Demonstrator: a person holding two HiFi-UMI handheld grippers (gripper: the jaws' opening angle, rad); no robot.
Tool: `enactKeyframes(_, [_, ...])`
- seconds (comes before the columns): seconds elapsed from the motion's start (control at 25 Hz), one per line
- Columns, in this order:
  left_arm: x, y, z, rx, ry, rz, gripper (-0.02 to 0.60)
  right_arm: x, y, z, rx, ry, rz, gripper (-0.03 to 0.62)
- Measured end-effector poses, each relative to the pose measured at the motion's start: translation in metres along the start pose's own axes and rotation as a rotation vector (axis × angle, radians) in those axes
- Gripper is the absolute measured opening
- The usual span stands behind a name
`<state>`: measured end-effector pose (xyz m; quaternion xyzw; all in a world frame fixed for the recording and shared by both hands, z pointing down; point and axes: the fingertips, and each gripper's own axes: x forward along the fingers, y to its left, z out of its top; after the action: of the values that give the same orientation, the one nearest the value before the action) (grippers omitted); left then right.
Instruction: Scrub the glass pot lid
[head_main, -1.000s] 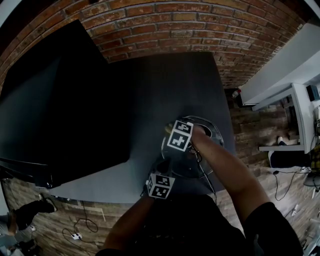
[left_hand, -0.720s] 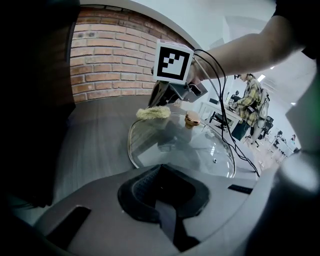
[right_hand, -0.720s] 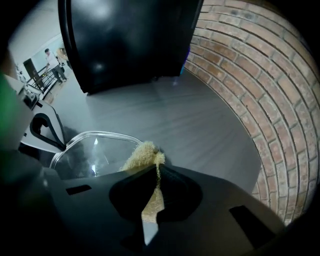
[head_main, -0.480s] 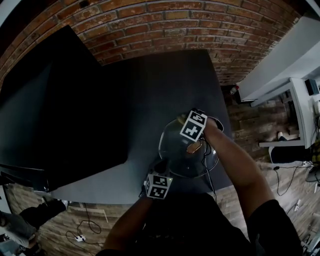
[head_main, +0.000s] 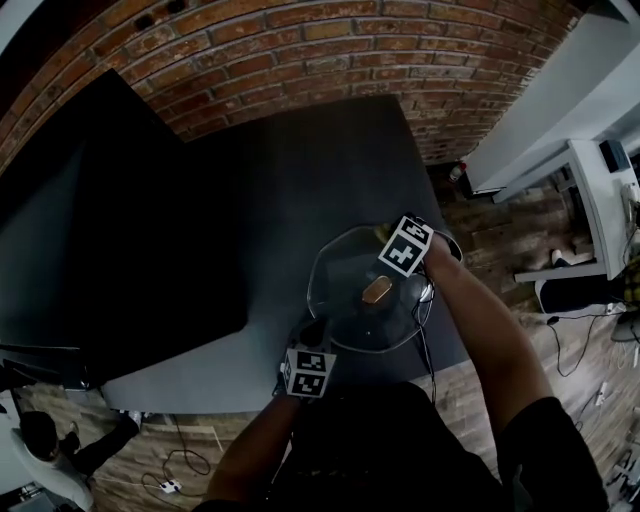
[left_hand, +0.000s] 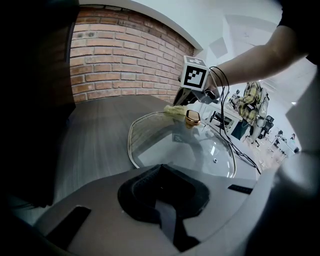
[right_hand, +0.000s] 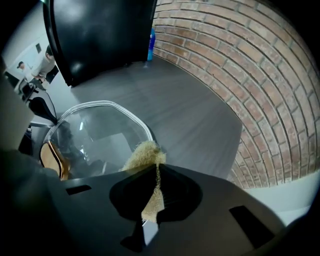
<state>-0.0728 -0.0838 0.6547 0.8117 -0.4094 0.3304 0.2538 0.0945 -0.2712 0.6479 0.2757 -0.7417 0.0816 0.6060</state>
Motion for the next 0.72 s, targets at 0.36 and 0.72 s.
enactKeyframes(0.36, [0.002, 0.002, -0.003, -0.002, 0.007, 0.005, 0.032, -0.010, -0.004, -0.051, 0.104, 0.022, -0.016, 0.025])
enactKeyframes(0.72, [-0.002, 0.001, 0.005, 0.023, 0.002, -0.002, 0.032, -0.025, 0.014, -0.092, 0.223, 0.011, 0.000, 0.025])
